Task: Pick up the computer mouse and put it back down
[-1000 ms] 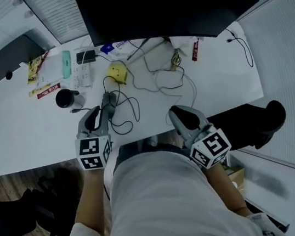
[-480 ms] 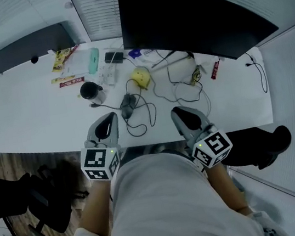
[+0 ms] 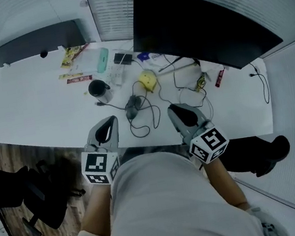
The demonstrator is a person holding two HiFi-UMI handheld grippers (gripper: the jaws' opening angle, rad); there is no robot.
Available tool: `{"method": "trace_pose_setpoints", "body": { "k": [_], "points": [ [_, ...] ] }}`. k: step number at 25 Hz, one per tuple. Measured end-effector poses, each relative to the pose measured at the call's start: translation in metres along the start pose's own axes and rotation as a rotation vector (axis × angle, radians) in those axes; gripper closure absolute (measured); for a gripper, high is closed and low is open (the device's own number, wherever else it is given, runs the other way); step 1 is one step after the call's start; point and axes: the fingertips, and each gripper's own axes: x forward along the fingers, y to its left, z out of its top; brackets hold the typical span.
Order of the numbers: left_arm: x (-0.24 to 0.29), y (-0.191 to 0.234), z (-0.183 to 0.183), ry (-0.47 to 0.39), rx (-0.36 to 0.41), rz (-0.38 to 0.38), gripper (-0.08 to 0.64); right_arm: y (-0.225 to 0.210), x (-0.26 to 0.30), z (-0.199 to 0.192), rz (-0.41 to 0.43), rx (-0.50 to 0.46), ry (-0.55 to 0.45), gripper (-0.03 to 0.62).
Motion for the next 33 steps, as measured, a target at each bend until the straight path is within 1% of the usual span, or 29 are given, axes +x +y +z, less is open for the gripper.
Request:
{"method": "trace_pose_setpoints", "body": {
  "k": [3,10,17,23,33],
  "points": [
    [-0.002,0.001,-0.001,-0.001,-0.003,0.005,0.551,0.002,0.003,0.001,0.01,-0.003,0.0,0.56],
    [0.001,-0.001,0.005,-0.025,0.0,-0.014,0.551,0.007,0.007,0.003,0.029,-0.026,0.005,0.56],
    [0.003,-0.002,0.003,-0.016,-0.003,-0.015,0.551,0.006,0.005,-0.002,0.037,-0.024,0.023,0.56],
    [0.0,0.0,-0.002,-0.011,-0.006,-0.001,0.551,0.01,0.003,-0.002,0.047,-0.037,0.025,0.56],
    [-0.01,-0.01,-0.01,-0.001,-0.007,0.001,0.551,0.012,-0.01,-0.004,0.035,-0.041,0.021,0.56]
  ]
}}
